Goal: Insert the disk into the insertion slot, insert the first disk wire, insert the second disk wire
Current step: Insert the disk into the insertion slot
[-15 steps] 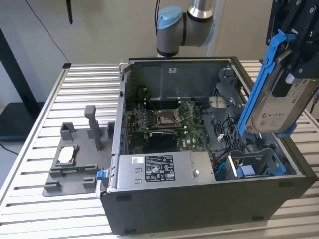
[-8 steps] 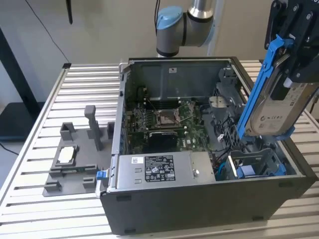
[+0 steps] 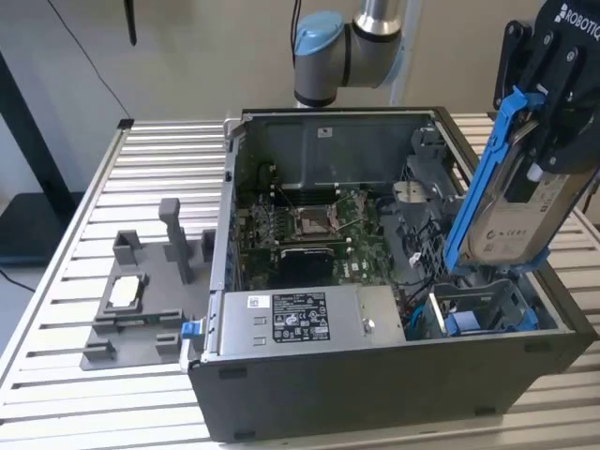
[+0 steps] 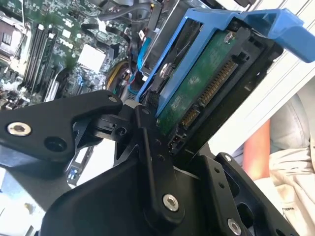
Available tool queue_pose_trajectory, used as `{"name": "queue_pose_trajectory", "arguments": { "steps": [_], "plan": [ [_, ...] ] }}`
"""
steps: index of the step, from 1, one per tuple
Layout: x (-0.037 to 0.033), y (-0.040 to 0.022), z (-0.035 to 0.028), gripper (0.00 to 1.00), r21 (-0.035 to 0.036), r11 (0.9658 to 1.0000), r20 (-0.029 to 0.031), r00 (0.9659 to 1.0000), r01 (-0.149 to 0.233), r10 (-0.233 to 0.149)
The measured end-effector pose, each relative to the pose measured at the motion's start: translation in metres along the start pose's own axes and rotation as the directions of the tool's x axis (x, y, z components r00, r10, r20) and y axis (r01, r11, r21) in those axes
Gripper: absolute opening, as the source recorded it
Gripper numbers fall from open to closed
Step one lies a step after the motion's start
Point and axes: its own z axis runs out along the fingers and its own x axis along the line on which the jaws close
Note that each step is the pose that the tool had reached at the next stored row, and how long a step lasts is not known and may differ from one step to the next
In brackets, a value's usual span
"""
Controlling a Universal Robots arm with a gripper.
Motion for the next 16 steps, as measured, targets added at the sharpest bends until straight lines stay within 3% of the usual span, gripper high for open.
{"name": "queue_pose_trajectory", "arguments": {
  "steps": [16],
  "plan": [
    [0.0003,-0.0070,0.0218,0.33,0.0027,1.0000,0.0001,1.0000,0.000,0.000]
  ]
}}
